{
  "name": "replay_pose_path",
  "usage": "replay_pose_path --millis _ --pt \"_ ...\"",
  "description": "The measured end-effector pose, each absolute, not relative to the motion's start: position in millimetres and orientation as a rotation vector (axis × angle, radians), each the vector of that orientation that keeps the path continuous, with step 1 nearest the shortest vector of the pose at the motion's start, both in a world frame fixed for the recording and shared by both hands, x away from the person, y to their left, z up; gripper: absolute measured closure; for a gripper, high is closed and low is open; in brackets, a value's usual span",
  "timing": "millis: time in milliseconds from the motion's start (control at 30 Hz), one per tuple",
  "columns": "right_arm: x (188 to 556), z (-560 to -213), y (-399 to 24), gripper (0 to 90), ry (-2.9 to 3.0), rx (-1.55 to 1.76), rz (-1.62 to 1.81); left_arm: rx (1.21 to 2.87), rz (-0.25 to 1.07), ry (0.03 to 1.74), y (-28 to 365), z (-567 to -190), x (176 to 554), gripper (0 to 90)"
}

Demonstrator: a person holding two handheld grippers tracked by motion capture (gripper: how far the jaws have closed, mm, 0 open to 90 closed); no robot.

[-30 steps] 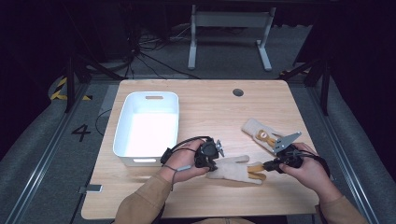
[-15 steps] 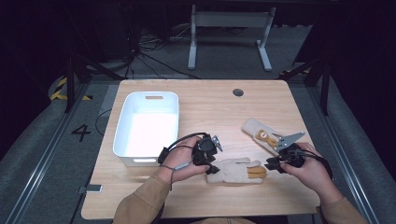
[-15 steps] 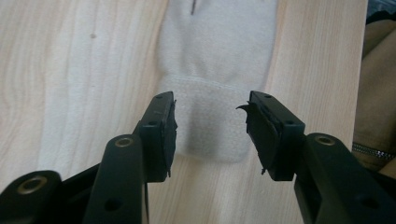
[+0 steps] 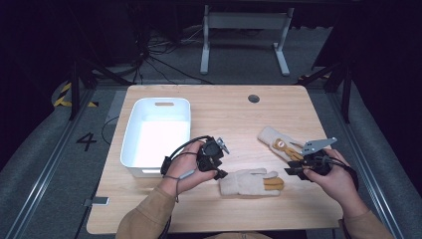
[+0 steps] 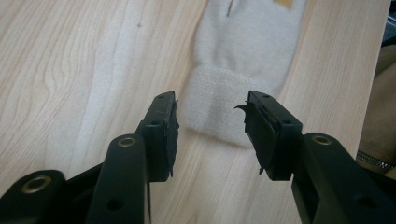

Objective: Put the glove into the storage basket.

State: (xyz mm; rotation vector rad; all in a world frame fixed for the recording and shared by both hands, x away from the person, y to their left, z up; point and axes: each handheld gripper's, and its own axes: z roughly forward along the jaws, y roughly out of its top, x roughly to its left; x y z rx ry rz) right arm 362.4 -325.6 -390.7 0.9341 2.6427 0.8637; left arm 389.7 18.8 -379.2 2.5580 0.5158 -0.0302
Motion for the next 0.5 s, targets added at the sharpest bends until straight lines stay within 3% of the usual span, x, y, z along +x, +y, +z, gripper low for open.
replay_pose_path --millis 500 --pt "389.7 -389.4 -348.2 52.8 2.485 1.042 0.912 2.456 0.012 0.698 43.1 -376.8 380.6 50.3"
